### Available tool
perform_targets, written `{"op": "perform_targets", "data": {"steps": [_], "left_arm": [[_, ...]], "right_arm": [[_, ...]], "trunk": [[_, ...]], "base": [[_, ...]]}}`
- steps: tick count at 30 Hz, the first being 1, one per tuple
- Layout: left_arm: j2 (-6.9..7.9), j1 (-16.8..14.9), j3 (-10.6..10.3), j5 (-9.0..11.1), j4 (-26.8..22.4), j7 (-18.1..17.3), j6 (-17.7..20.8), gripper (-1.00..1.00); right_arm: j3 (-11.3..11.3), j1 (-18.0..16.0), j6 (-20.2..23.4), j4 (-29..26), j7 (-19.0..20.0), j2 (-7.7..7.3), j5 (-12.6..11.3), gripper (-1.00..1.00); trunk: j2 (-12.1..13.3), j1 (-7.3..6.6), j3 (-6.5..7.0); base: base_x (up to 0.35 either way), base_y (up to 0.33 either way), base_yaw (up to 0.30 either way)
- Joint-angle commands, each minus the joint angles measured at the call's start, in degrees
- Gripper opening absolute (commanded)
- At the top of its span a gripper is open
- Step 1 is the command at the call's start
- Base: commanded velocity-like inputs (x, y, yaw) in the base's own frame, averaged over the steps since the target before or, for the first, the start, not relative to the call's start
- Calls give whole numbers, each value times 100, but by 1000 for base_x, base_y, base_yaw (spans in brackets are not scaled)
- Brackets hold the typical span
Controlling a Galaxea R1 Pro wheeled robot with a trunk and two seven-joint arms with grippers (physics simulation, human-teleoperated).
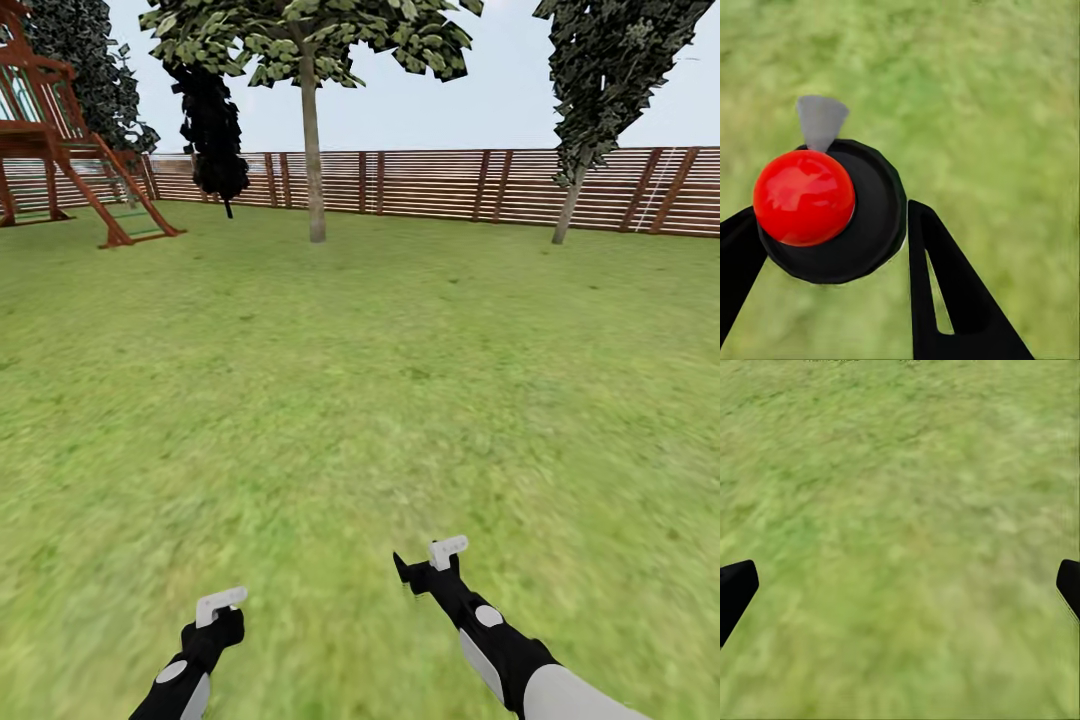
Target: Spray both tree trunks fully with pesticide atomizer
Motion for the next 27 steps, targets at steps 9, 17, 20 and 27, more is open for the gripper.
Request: {"op": "perform_targets", "data": {"steps": [9, 17, 20, 27], "left_arm": [[-5, -5, 48, -52, 16, -32, -10, -100], [2, -5, 48, -51, 12, -32, -10, -100], [2, -5, 48, -51, 8, -32, -10, -100], [8, -5, 48, -51, 8, -32, -10, -100]], "right_arm": [[26, -6, -22, 2, 26, -2, -69, 100], [17, -6, -23, 2, 11, 4, -102, 100], [17, -6, -16, 8, 10, 14, -104, 100], [17, -6, -17, 6, 10, 16, -104, 100]], "trunk": [[-2, 3, -5], [-2, 3, -10], [-2, 3, -28], [-2, 3, -78]], "base": [[340, 0, 0], [340, 0, 8], [340, 0, 130], [340, 0, 160]]}}
